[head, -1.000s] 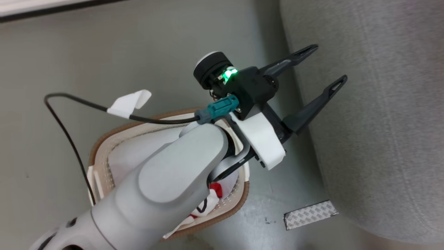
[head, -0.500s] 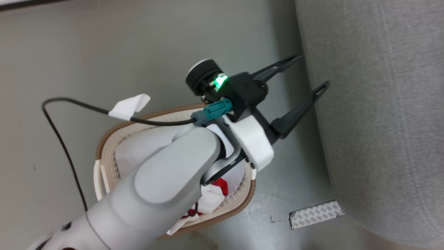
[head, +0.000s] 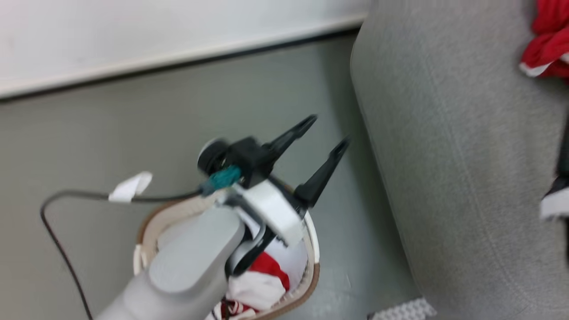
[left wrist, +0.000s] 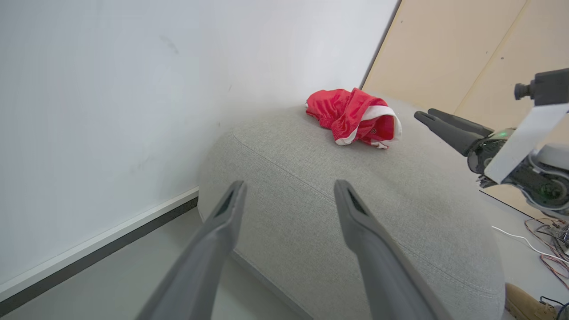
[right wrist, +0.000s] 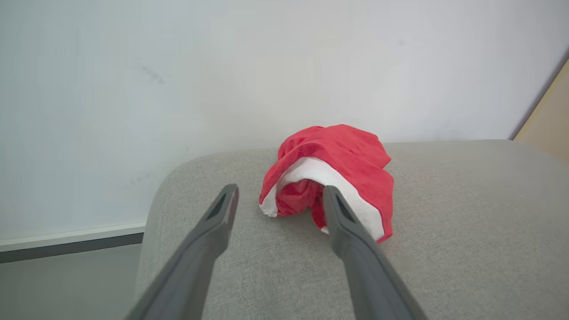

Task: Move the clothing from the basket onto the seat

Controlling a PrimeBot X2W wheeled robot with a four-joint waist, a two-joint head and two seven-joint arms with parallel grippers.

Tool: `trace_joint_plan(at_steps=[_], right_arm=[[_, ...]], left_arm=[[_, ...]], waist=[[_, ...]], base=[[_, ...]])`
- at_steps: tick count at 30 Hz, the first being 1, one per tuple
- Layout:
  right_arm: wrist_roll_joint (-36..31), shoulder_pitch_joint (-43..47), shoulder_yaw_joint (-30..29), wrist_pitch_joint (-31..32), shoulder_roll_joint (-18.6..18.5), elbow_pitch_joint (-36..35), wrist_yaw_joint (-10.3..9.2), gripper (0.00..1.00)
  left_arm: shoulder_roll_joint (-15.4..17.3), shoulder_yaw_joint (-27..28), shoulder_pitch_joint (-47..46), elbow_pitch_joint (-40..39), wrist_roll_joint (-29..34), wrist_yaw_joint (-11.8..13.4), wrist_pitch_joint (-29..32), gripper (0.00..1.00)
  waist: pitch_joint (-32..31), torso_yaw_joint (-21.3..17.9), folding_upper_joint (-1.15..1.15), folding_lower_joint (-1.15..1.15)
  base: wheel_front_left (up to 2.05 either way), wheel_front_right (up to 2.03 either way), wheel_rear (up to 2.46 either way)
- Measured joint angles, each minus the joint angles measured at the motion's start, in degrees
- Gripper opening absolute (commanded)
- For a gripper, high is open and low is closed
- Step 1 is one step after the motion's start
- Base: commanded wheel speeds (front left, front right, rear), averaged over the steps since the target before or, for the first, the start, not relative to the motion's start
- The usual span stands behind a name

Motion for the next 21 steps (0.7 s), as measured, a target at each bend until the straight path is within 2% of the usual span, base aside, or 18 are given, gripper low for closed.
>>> trace_joint_plan(at_steps=[5, 9, 14, 21], right_arm=[[1.11, 9.51, 4.63, 0.00, 1.72, -6.99, 0.00, 1.00], [2.13, 15.89, 5.89, -0.01, 2.19, -10.94, 0.00, 1.00], [0.46, 23.68, 5.26, -0.10, 3.88, -14.69, 0.00, 1.00], [-1.10, 31.62, 4.75, -0.10, 7.13, -17.15, 0.00, 1.00]], left_arm=[[0.12, 1.45, 6.82, 2.07, -1.91, 1.67, -1.47, 1.00], [0.13, 2.46, 12.11, 3.32, -3.25, 2.68, -1.96, 1.00], [0.31, 4.86, 18.39, 4.05, -3.89, 4.13, -2.19, 1.00], [1.87, 12.21, 29.04, 3.28, -0.85, 7.48, -2.27, 1.00]], waist=[[-6.11, 1.17, 0.00, -0.01], [-11.22, 3.16, 0.00, -0.02], [-16.33, 7.53, 0.00, -0.02], [-22.32, 13.77, 0.00, -0.02]], base=[[0.00, 0.00, 0.00], [0.00, 0.00, 0.00], [0.00, 0.00, 0.00], [0.00, 0.00, 0.00]])
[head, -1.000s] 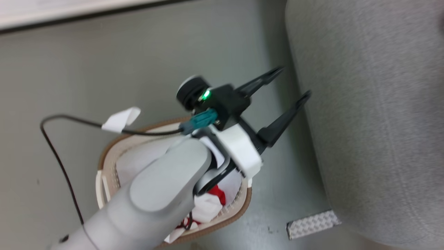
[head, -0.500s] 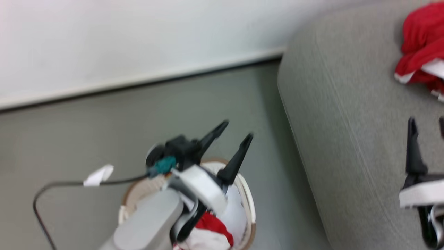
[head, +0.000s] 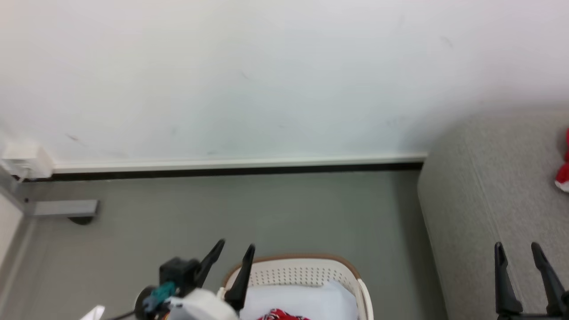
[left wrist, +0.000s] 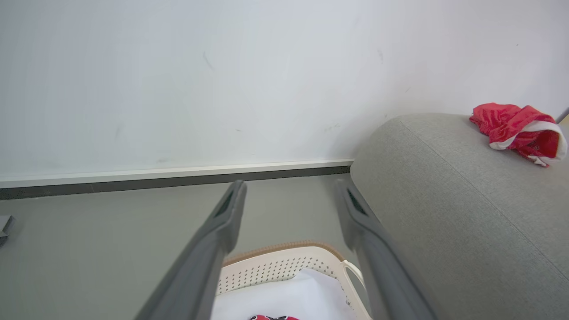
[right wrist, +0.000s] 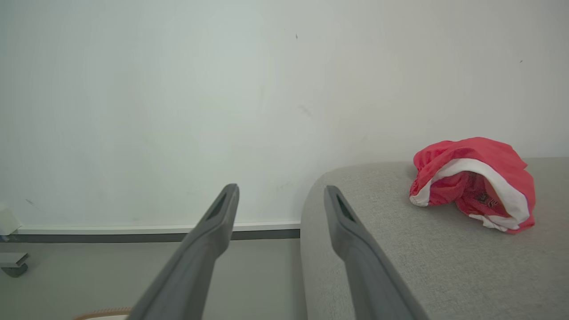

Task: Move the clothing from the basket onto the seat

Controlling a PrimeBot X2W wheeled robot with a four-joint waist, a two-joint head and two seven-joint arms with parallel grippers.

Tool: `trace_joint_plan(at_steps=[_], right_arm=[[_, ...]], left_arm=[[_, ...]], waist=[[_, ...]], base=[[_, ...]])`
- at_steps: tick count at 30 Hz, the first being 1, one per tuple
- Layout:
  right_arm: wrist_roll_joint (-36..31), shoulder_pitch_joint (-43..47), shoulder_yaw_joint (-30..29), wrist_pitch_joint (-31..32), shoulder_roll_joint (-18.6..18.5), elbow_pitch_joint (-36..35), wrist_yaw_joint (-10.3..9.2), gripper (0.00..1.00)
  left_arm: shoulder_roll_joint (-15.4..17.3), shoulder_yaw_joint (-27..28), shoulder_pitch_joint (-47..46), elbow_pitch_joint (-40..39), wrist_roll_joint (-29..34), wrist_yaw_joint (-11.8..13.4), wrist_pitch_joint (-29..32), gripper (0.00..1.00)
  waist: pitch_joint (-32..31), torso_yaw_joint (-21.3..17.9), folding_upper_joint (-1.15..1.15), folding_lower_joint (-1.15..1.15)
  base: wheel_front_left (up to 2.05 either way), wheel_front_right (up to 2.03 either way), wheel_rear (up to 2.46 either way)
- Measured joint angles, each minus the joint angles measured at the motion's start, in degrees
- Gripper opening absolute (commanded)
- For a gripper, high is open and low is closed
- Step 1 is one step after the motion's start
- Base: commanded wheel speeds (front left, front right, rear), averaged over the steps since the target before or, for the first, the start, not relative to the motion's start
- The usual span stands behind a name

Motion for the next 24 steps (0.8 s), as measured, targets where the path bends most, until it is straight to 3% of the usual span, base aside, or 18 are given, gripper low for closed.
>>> trace_joint_plan(at_steps=[5, 10, 24], right_arm=[[-0.11, 3.04, 0.43, 0.00, 1.59, 0.79, 0.00, 1.00], [-0.99, 4.63, 2.24, 0.00, 2.24, 3.24, 0.00, 1.00], [-1.88, 5.72, 5.23, 0.00, 2.68, 6.77, 0.00, 1.00]], left_arm=[[-0.11, 5.91, 6.75, -1.43, 3.57, 0.44, 0.00, 1.00], [-2.91, 13.59, 12.46, -4.88, 7.11, 0.32, 0.00, 1.00], [-8.66, 27.53, 20.48, -6.50, 17.74, -4.37, 0.00, 1.00]], waist=[[-3.47, 2.69, 0.00, 0.00], [-5.55, 3.40, 0.00, 0.01], [-7.10, 1.83, 0.00, 0.02]], base=[[0.00, 0.00, 0.00], [0.00, 0.00, 0.00], [0.00, 0.00, 0.00]])
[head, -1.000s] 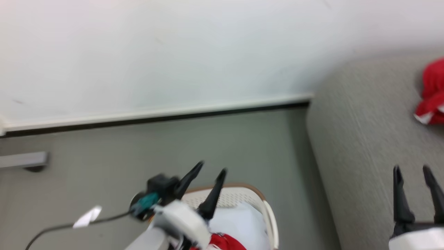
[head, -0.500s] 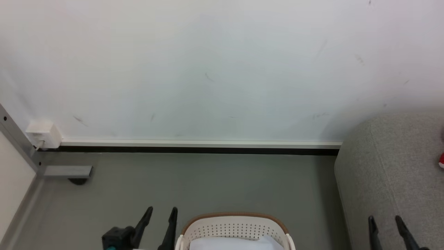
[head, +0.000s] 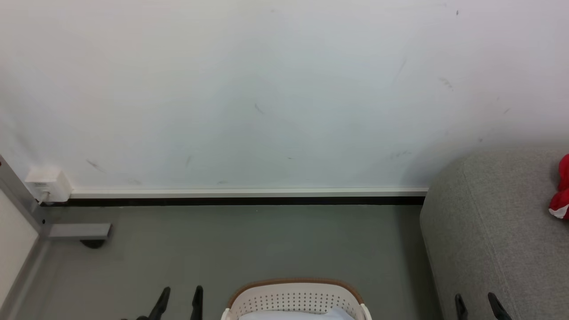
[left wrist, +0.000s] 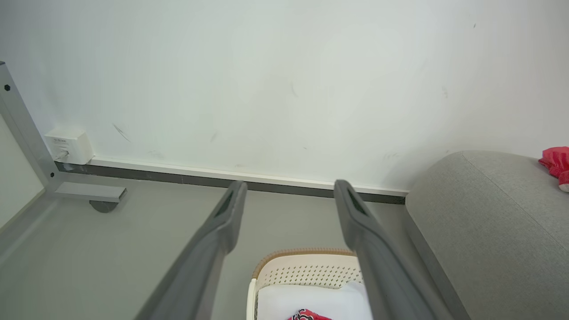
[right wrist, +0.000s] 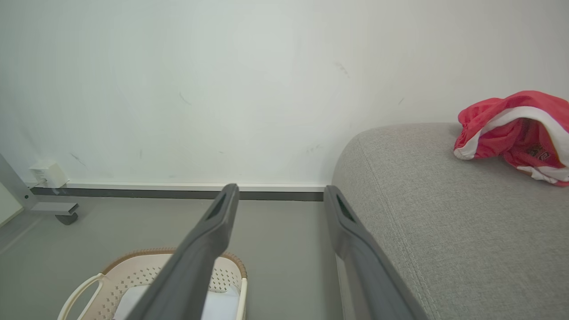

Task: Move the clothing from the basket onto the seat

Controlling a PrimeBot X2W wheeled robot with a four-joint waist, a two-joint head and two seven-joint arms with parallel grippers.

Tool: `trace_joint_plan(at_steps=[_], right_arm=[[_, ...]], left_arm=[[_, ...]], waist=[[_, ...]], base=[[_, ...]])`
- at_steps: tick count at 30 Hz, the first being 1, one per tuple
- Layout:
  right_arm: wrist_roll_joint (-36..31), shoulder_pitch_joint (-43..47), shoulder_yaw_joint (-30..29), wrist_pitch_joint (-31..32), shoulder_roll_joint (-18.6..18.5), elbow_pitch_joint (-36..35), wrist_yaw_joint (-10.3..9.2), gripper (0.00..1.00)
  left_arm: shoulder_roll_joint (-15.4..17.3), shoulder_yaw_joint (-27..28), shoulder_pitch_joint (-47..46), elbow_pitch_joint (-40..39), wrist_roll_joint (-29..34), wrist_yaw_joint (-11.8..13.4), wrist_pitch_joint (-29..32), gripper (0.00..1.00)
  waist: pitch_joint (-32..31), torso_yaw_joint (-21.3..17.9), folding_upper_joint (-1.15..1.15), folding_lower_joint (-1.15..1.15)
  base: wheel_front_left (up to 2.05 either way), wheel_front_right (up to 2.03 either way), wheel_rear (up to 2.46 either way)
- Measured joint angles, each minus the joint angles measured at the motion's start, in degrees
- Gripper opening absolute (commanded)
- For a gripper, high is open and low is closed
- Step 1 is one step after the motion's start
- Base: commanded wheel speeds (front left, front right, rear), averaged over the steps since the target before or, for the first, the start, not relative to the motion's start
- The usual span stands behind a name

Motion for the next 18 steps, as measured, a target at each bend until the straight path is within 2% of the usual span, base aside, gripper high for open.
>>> trace_joint_plan(at_steps=[8, 18], right_arm=[[0.41, 0.02, 0.11, 0.00, 0.00, 0.14, 0.00, 1.00], [0.31, -0.35, 0.97, 0.01, 0.01, -0.81, 0.00, 1.00]], left_arm=[[-1.92, 3.26, 0.29, 1.02, 2.46, -2.76, 0.00, 1.00], [-2.83, 5.30, 0.27, 1.37, 4.53, -4.00, 0.00, 1.00]], waist=[[0.08, -0.14, 0.00, 0.00], [0.56, -0.69, 0.00, 0.00]], base=[[0.00, 0.00, 0.00], [0.00, 0.00, 0.00]])
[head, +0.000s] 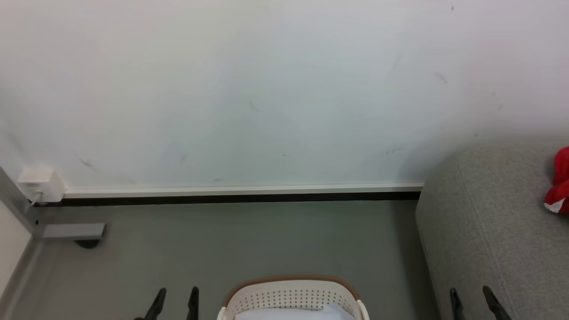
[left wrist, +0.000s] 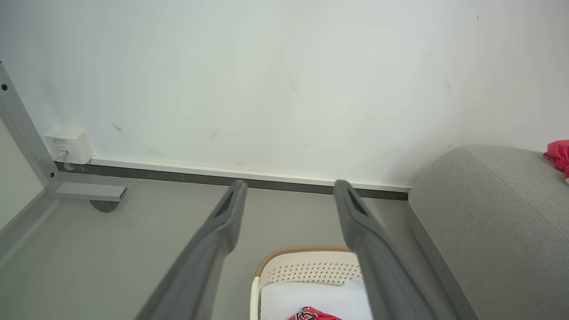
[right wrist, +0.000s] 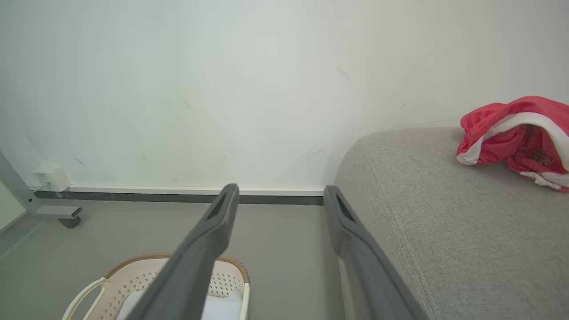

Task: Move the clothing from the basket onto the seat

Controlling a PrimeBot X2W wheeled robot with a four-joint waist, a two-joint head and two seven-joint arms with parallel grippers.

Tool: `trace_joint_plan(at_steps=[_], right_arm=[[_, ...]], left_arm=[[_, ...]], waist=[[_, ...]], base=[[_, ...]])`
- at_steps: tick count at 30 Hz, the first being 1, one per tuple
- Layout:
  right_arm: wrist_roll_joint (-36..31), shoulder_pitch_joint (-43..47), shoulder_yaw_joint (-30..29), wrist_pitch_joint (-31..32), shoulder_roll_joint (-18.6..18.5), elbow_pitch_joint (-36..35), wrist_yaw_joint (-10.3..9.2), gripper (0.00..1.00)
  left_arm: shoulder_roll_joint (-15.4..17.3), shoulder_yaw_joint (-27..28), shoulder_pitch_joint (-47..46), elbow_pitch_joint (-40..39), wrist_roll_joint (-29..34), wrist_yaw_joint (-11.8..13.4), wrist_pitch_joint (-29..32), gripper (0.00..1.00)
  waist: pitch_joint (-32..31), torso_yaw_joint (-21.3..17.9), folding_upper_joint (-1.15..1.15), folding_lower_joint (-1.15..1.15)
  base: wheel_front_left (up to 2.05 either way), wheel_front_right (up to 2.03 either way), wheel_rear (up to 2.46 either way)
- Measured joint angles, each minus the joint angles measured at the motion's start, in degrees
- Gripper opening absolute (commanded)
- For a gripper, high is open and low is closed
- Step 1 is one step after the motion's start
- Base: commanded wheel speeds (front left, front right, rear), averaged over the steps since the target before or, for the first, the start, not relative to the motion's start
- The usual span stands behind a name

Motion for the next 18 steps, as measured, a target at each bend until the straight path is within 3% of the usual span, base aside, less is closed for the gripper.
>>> trace_joint_plan(at_steps=[9, 18], right_arm=[[-0.53, -2.33, 2.02, -0.01, 0.01, -3.41, 0.00, 1.00], [-0.67, -5.71, 4.00, -0.01, 0.01, -7.31, 0.00, 1.00]], left_arm=[[-0.19, -1.02, -1.83, 1.36, 1.88, -0.19, -0.04, 1.00], [0.05, -5.73, -10.67, 11.78, 4.08, -1.27, 3.59, 1.00]], waist=[[1.44, -3.83, 0.00, 0.00], [6.28, -8.14, 0.00, 0.01]], base=[[0.00, 0.00, 0.00], [0.00, 0.00, 0.00]])
